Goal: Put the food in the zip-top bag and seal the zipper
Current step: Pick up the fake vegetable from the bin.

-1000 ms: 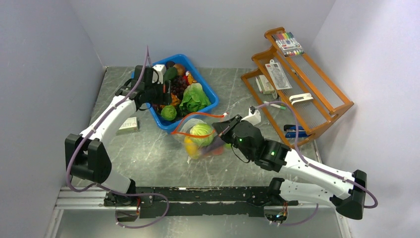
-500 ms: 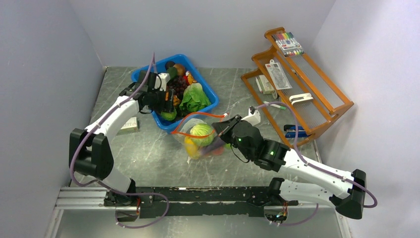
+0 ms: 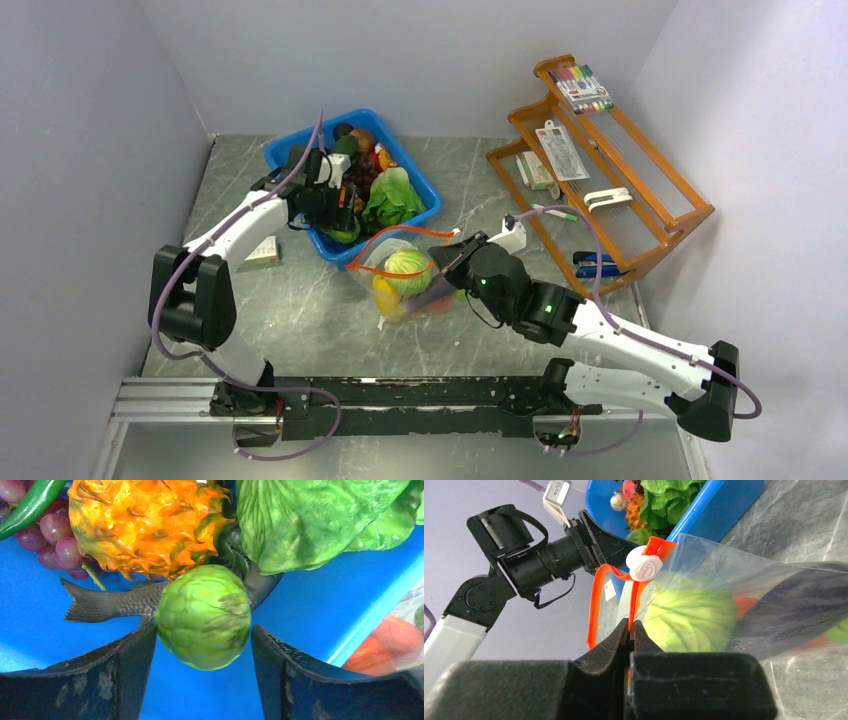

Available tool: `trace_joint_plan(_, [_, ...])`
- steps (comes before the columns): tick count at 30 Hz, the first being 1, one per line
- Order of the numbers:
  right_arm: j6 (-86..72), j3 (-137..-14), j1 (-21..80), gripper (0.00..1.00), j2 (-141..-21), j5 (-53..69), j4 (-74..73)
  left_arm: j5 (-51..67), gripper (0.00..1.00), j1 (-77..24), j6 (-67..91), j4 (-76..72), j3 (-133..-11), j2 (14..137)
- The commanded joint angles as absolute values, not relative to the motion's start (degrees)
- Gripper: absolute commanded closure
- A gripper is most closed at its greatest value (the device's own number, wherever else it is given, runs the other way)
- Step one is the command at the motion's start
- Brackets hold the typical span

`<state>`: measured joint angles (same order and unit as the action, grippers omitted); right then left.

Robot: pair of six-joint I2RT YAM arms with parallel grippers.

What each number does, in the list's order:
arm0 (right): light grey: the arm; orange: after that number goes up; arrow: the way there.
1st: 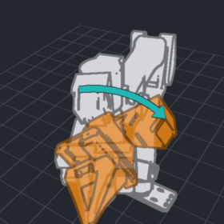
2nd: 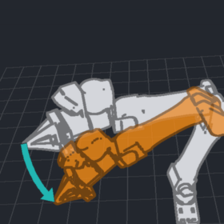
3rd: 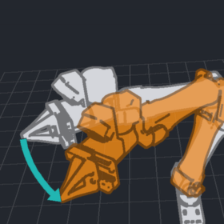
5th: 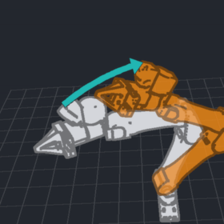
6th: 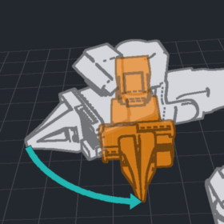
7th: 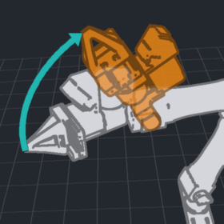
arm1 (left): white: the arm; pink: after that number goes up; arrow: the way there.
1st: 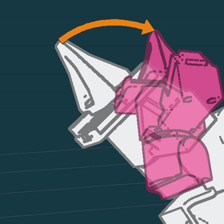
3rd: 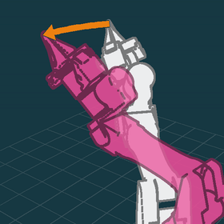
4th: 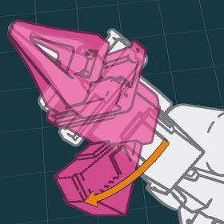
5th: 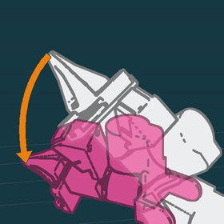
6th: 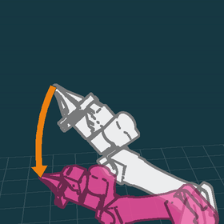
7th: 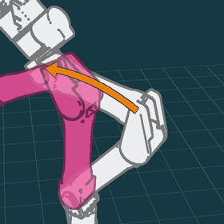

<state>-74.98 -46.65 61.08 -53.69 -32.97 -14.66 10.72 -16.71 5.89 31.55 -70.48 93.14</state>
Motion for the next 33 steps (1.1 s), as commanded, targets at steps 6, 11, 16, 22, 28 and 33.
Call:
trace_joint_plan(6, [-75.33,-47.2,61.08,1.0,-53.45,-34.54,-13.49,11.39,0.46,-16.61,5.18,32.28,-70.22,93.19])
trace_joint_plan(11, [-75.49,-46.83,61.1,1.0,-53.02,-34.76,-13.89,10.62,0.54,-16.7,5.69,32.28,-70.35,91.25])
trace_joint_plan(16, [-75.67,-46.58,61.12,1.0,-53.09,-34.68,-13.9,10.38,0.59,-16.78,6.32,32.68,-71.09,88.27])
trace_joint_plan(22, [-75.97,-46.23,61.08,1.0,-53.02,-35.21,-13.96,11.58,0.63,-16.78,7.6,32.61,-71.06,84.06])
trace_joint_plan(28, [-75.85,-46.47,61.11,1.0,-53.65,-34.87,-13.95,13.83,0.64,-16.79,9.67,31.44,-70.17,78.12])
trace_joint_plan(33, [-76.02,-46.29,61.12,1.0,-53.83,-34.8,-13.64,16.4,0.64,-16.78,11.01,31.92,-70.35,74.52])
